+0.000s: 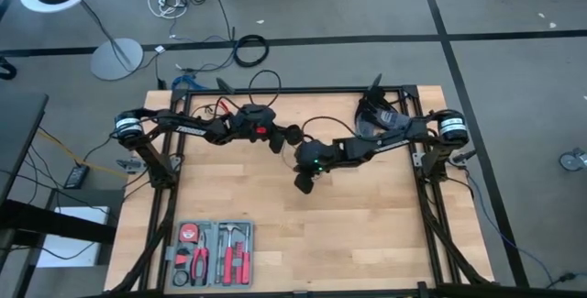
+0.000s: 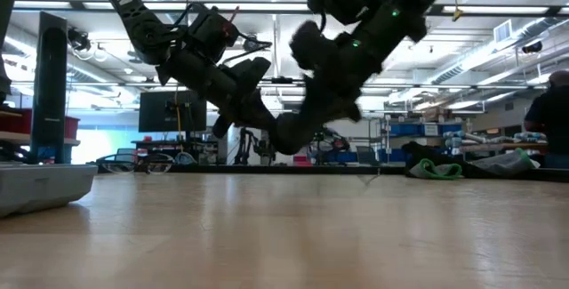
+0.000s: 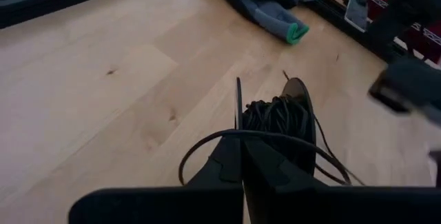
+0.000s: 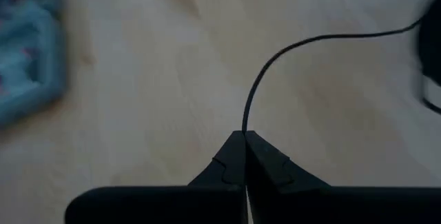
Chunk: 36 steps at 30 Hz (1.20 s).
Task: Coil cords
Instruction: Coil the black wire onto the black spool
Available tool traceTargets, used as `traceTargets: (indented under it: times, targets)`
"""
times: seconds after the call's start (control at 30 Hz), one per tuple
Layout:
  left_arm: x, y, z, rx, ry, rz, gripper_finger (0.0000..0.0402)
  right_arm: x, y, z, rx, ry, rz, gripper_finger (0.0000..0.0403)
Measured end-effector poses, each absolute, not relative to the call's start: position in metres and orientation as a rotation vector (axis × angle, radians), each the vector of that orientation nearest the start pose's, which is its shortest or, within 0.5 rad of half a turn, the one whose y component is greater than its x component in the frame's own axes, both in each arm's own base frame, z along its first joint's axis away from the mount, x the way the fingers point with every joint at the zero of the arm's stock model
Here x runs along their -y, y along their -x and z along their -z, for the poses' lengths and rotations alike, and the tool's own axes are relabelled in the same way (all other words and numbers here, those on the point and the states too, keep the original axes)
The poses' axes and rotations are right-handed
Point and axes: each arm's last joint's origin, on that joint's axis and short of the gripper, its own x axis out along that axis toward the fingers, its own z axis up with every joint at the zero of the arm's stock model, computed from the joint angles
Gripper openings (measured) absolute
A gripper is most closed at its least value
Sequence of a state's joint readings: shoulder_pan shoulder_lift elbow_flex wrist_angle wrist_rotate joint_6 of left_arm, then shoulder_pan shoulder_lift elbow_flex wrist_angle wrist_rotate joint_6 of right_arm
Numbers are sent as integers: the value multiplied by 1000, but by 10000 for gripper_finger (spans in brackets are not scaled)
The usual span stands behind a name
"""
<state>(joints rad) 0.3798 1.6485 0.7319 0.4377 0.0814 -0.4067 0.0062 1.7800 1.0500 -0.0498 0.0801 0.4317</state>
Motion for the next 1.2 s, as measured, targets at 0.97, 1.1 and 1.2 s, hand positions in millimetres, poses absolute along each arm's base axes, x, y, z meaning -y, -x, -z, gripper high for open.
traceTargets:
  times: [0.97, 1.1, 1.2]
  targets:
    - [-125, -300, -169, -355, 513, -361, 0, -53, -292, -138, -1210, -420, 625, 0]
    - [-127, -301, -172, -309, 520, -353, 0, -54, -294, -138, -1235, -499, 565, 0]
    - [-130, -301, -175, -275, 533, -344, 0, -56, -296, -138, -1243, -535, 523, 0]
